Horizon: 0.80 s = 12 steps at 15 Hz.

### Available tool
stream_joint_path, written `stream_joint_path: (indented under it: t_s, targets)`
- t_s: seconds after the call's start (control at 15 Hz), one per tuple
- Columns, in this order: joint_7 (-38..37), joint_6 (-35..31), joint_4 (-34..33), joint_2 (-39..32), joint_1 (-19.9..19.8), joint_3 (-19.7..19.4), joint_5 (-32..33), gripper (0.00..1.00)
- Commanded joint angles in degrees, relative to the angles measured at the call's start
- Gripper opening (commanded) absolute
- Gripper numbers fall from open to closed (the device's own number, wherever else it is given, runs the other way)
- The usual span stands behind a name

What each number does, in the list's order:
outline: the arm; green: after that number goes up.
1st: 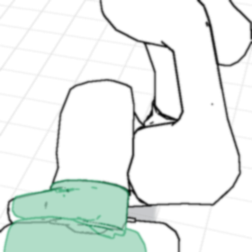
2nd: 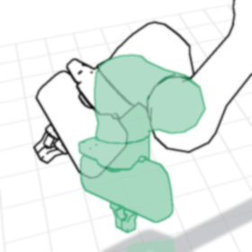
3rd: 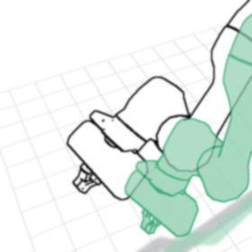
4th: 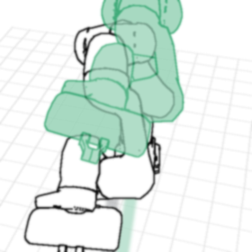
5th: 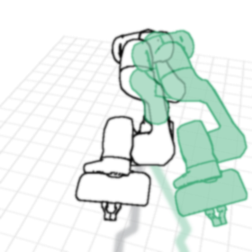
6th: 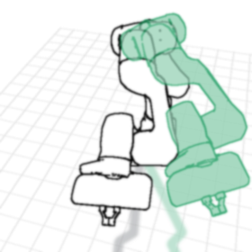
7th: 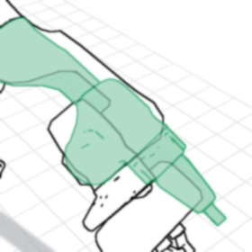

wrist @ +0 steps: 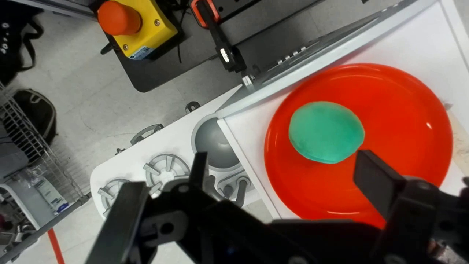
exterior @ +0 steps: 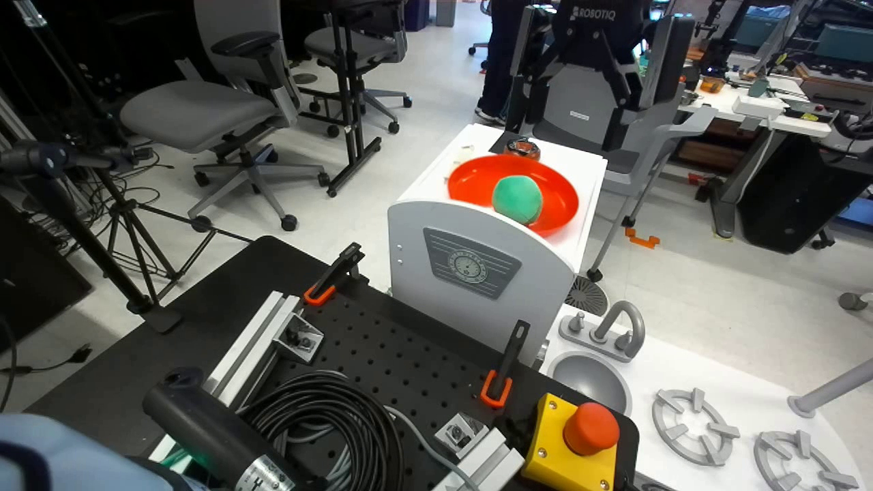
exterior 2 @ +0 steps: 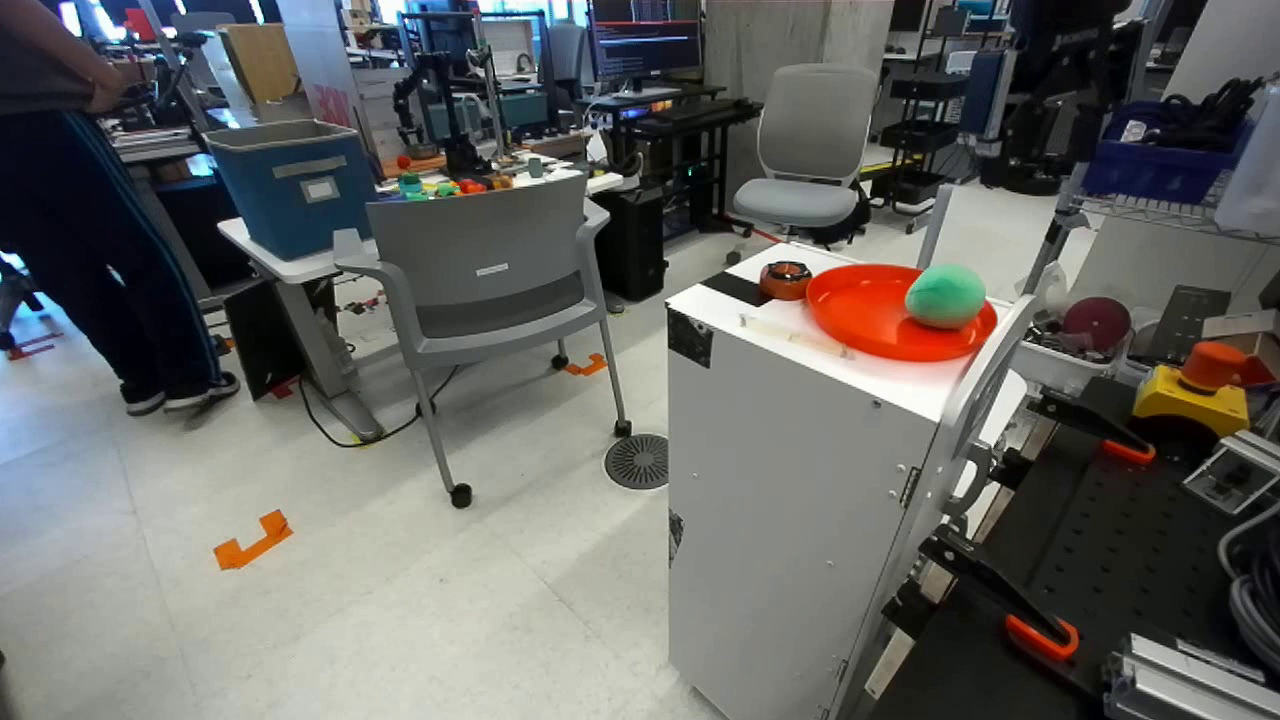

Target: Pick up the green plush toy from the orange plate and put it on the counter

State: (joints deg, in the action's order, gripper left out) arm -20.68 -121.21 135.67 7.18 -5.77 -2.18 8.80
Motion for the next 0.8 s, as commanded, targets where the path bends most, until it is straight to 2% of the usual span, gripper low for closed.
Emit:
stream_joint_path:
  t_s: [0.0,0.53,0.67,0.73]
  targets:
    - [2.40,1.87,0.04,0.79,0.44,-0.06,0.13,1.00]
    - [4.09,-2.68,1.12,2.27,1.51,0.06,-4.44,1.00]
    - [6.05,-2.32,1.02,2.77,1.91,-0.12,-7.45,1.00]
    - [7.15,1.04,0.26,2.88,2.11,-0.18,-9.10,1.00]
